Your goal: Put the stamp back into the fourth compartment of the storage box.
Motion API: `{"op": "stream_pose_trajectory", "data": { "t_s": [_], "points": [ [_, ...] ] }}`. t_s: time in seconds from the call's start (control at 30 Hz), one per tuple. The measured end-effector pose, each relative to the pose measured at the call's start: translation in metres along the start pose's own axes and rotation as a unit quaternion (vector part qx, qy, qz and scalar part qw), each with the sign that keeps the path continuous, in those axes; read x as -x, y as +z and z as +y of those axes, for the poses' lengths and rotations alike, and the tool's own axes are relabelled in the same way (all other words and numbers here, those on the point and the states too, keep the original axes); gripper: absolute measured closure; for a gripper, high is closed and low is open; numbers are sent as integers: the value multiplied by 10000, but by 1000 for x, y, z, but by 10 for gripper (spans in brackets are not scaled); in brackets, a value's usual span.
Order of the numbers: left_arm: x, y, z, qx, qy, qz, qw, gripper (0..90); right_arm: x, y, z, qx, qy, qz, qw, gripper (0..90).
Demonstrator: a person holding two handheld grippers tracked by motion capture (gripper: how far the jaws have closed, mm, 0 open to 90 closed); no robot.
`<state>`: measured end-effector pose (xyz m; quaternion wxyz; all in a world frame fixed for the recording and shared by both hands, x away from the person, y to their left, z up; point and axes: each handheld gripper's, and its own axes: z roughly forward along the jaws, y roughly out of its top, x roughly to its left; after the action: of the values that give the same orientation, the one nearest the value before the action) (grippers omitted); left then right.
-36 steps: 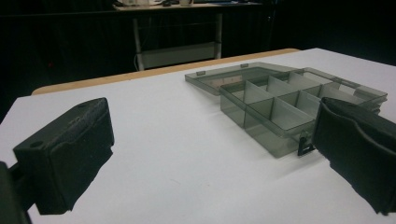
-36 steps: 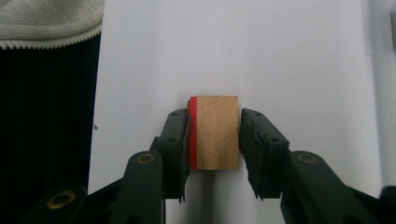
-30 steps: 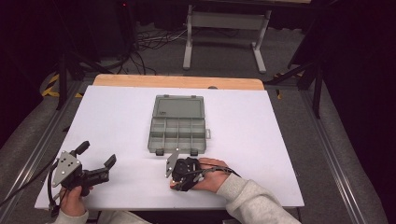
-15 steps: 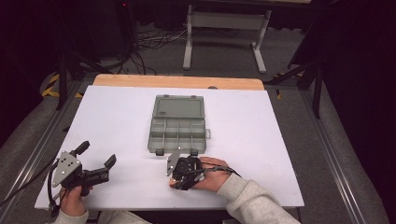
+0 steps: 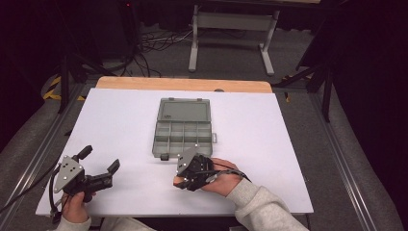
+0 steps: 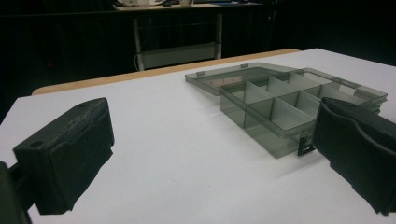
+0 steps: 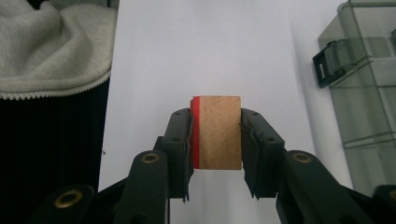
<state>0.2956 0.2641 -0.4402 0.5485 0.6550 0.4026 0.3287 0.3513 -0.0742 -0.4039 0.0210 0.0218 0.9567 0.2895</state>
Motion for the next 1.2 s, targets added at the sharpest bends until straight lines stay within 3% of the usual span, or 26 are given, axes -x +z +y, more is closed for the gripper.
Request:
{"op": "stream_pose_trajectory", "data": {
  "t_s": [0.37,1.03,1.2],
  "points": [
    [0,0,0,0,3,16,10000,1,3,-16,-4,565,168,-181,9981,656],
    [0,0,0,7,-3,15,10000,1,9,-35,-12,1010,392,-402,9933,656],
    [0,0,0,-8,-3,22,10000,1,9,-43,-12,1232,457,-567,9897,656]
  ]
}}
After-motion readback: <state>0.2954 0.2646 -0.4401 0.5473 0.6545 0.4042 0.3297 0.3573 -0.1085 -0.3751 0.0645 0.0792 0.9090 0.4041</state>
